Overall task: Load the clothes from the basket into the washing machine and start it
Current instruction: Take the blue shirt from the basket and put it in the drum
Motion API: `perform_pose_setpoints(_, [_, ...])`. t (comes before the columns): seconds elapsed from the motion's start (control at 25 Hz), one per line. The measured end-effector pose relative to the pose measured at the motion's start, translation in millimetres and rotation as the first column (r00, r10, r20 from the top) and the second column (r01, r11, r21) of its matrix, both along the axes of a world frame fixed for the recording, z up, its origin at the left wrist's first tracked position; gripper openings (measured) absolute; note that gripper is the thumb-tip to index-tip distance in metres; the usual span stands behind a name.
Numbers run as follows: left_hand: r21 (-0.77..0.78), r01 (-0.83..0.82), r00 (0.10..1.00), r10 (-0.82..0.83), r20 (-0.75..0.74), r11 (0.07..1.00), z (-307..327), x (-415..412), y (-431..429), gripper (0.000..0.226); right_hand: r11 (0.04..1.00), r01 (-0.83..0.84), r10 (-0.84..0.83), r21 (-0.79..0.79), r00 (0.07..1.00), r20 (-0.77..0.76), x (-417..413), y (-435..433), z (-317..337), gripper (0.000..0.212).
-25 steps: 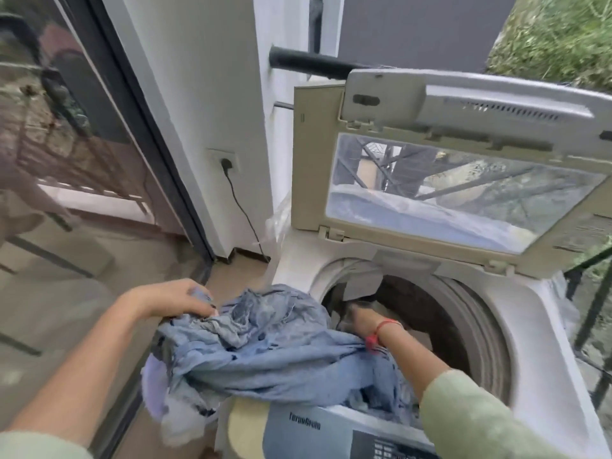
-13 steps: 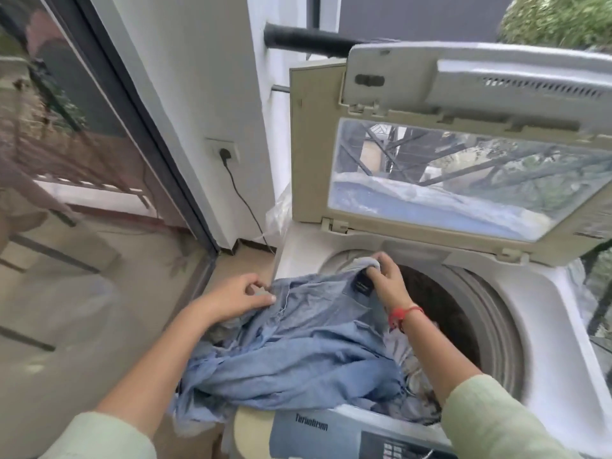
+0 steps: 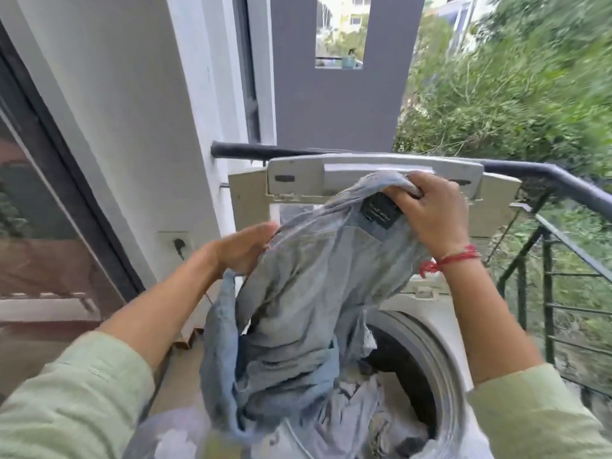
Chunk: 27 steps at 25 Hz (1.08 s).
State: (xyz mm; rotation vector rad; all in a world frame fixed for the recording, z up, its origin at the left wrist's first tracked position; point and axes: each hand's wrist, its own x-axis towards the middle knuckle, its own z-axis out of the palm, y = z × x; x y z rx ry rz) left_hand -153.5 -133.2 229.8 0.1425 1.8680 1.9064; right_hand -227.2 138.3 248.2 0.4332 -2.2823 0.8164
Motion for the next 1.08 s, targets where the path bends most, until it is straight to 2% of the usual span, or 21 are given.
perform_pose_setpoints(0.08, [-0.34, 0.056, 0.952, -0.153, -0.266, 0.939, 32.1, -16.9, 9.3, 0.028, 0.988, 0.141, -0.14, 0.056, 0.99, -0.019, 2.0, 26.8, 22.4, 0.046])
perform_pose_setpoints(0.16, [-0.656, -0.262, 0.756, -0.272, -0.596, 0.708, 64.2, -40.2, 34.7, 0.013, 0.992, 0.076, -0.073, -0.103, 0.997, 0.03, -1.5, 45.7, 44.7, 0.047])
perform_pose_setpoints(0.24, [-0.559, -0.631, 0.5, -0.268, -0.823, 0.538, 96.8, -53.3, 68.4, 0.016, 0.925, -0.085, 0.129, -0.369, 0.987, 0.095, -5.5, 61.1, 58.7, 0.043])
perform_pose_setpoints(0.28, [-0.516, -0.649, 0.467, -0.244, -0.85, 0.559, 105.6, -59.1, 79.3, 0.015, 0.87, -0.191, 0.297, -0.454, 0.939, 0.174, -6.2, 68.3, 59.6, 0.038])
perform_pose_setpoints(0.32, [-0.551, -0.553, 0.534, -0.242, -0.81, 0.624, 105.7, -63.2, 83.5, 0.014, 0.837, -0.291, 0.457, -0.463, 0.837, 0.3, -4.0, 74.4, 54.0, 0.031])
perform_pose_setpoints(0.36, [-0.633, -0.402, 0.638, -0.294, -0.712, 0.662, 97.5, -66.3, 82.5, 0.018, 0.866, -0.36, 0.495, -0.346, 0.712, 0.498, -0.3, 80.3, 45.5, 0.024])
perform_pose_setpoints(0.44, [-0.768, -0.312, 0.712, -0.398, -0.579, 0.56, 65.6, -67.4, 72.4, 0.022, 0.855, -0.452, 0.088, 0.254, 0.609, 0.788, 2.8, 96.7, 25.2, 0.032])
perform_pose_setpoints(0.48, [-0.774, -0.397, 0.703, -0.378, -0.602, 0.494, 53.6, -68.3, 67.1, 0.022, 0.767, -0.367, -0.15, 0.526, 0.694, 0.704, -1.1, 107.6, 18.6, 0.031])
perform_pose_setpoints(0.52, [-0.733, -0.522, 0.655, -0.346, -0.672, 0.436, 50.0, -69.3, 65.1, 0.023, 0.747, -0.216, -0.25, 0.629, 0.786, 0.566, -3.9, 115.2, 20.8, 0.028])
perform_pose_setpoints(0.56, [-0.659, -0.646, 0.571, -0.33, -0.752, 0.385, 53.1, -70.2, 66.6, 0.022, 0.806, -0.036, -0.257, 0.591, 0.878, 0.404, -7.2, 121.0, 27.7, 0.025])
perform_pose_setpoints(0.64, [-0.425, -0.828, 0.344, -0.266, -0.901, 0.367, 72.7, -69.8, 71.4, 0.019, 0.936, 0.227, -0.25, 0.27, 0.967, 0.054, -2.5, 121.6, 48.6, 0.022])
perform_pose_setpoints(0.72, [-0.165, -0.896, 0.128, -0.116, -0.985, 0.412, 83.6, -65.2, 70.6, 0.024, 0.982, 0.174, -0.184, -0.069, 0.963, -0.196, 4.1, 114.7, 51.0, 0.025])
perform_pose_setpoints(0.76, [-0.123, -0.894, 0.094, -0.088, -0.992, 0.431, 77.1, -61.4, 69.1, 0.031, 0.987, 0.074, -0.1, -0.14, 0.977, -0.186, 6.2, 111.6, 41.4, 0.027])
perform_pose_setpoints(0.8, [-0.245, -0.85, 0.199, -0.146, -0.969, 0.465, 56.7, -58.9, 65.4, 0.04, 0.996, -0.033, 0.03, -0.081, 0.999, -0.043, 6.6, 110.6, 22.7, 0.028])
perform_pose_setpoints(0.84, [-0.534, -0.709, 0.457, -0.277, -0.845, 0.461, 31.5, -55.4, 61.7, 0.045, 0.983, -0.166, 0.14, 0.08, 0.956, 0.259, 6.9, 111.6, 1.0, 0.027])
perform_pose_setpoints(0.88, [-0.846, -0.398, 0.764, -0.382, -0.52, 0.354, 3.6, -49.3, 56.8, 0.046, 0.91, -0.315, 0.086, 0.269, 0.78, 0.619, 8.0, 115.0, -22.3, 0.023])
perform_pose_setpoints(0.92, [-0.977, -0.015, 0.922, -0.376, -0.096, 0.212, -20.4, -42.6, 50.3, 0.043, 0.79, -0.483, -0.068, 0.378, 0.544, 0.836, 10.0, 119.2, -42.5, 0.021])
perform_pose_setpoints(0.96, [-0.949, 0.258, 0.934, -0.3, 0.197, 0.182, -39.1, -37.6, 43.1, 0.042, 0.721, -0.591, -0.166, 0.362, 0.36, 0.918, 10.1, 123.2, -59.0, 0.02])
perform_pose_setpoints(1.0, [-0.885, 0.385, 0.912, -0.257, 0.32, 0.263, -51.3, -36.8, 35.5, 0.037, 0.731, -0.622, -0.155, 0.28, 0.249, 0.956, 9.4, 126.3, -69.2, 0.021])
perform_pose_setpoints(1.04, [-0.839, 0.417, 0.903, -0.263, 0.339, 0.349, -55.1, -36.7, 30.5, 0.03, 0.767, -0.608, -0.106, 0.207, 0.199, 0.974, 10.4, 126.2, -72.0, 0.03])
perform_pose_setpoints(1.08, [-0.84, 0.417, 0.898, -0.302, 0.321, 0.348, -55.2, -36.1, 26.8, 0.023, 0.793, -0.585, -0.086, 0.173, 0.174, 0.981, 9.1, 126.2, -74.9, 0.043])
